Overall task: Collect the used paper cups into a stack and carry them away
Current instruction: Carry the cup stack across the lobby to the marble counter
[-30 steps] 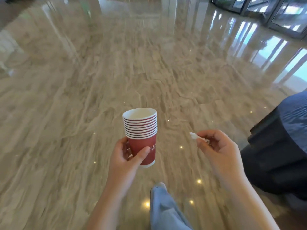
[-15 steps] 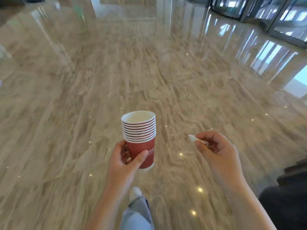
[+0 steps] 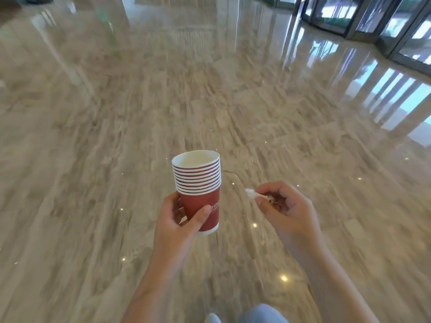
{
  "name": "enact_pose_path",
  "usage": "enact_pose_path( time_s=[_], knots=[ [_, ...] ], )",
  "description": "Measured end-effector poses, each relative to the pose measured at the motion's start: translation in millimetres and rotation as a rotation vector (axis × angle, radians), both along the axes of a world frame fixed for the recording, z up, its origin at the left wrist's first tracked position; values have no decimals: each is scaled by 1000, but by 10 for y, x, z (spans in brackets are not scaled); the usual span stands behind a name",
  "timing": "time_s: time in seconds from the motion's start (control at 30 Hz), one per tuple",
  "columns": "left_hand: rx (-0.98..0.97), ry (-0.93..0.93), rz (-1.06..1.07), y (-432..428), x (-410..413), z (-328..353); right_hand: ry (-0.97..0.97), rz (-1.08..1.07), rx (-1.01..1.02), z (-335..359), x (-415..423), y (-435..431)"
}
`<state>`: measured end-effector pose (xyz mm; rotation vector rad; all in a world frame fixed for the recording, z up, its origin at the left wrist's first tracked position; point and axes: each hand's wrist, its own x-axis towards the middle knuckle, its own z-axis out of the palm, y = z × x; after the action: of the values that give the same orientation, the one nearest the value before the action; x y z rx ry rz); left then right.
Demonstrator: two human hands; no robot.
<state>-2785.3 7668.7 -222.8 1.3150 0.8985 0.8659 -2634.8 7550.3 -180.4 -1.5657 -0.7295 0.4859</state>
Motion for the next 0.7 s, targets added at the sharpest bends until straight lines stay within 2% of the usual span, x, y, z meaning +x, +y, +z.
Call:
enact_pose_path(
  time_s=[0.2,0.33,0.5,0.7],
  knots=[
    [-3,26,-72,1019,1004,-120,46,-115,-47,-227,1010,972],
    [41,41,-133,1738,1940,-141,32,-176,11,-271,1932,1641],
    [76,31,-176,2648,3161,126,60,-188,47,-97,3042,2481],
    [38,9,-152,3612,4123,100,96,-191,61,-16,4090,3453]
  ],
)
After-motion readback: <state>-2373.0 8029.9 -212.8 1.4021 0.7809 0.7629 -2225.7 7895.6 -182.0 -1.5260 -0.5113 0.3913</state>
